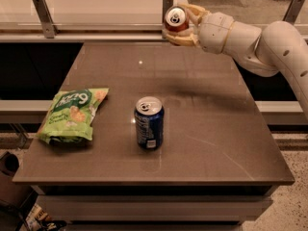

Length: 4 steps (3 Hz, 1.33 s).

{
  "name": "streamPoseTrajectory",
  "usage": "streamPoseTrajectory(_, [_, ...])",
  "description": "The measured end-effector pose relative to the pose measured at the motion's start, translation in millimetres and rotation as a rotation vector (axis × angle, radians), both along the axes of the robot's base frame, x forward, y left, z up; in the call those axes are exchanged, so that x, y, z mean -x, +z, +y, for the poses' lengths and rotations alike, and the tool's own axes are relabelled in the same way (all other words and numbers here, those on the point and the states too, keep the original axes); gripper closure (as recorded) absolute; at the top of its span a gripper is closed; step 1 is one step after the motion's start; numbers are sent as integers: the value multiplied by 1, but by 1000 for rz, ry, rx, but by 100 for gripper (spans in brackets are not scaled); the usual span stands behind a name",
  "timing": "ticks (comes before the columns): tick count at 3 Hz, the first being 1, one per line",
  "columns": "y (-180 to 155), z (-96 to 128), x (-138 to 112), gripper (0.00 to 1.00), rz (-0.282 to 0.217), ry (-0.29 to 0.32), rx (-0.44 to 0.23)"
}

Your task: Knock coke can over

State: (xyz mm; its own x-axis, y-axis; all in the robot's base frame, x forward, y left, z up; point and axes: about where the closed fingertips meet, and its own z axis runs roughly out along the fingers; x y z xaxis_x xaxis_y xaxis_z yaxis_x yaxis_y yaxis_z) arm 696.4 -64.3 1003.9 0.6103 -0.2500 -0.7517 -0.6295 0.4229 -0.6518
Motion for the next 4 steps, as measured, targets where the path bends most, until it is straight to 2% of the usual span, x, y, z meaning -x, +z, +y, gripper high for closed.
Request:
streamPoseTrajectory(1, [4,-2,10,100,-135,-22,45])
streamPoseTrajectory(2, [6,0,12,100,-169,-22,59])
streamPoseTrajectory(3, [6,1,12,100,-170,-22,59])
streamPoseTrajectory(4, [7,3,16,100,-245,-15,73])
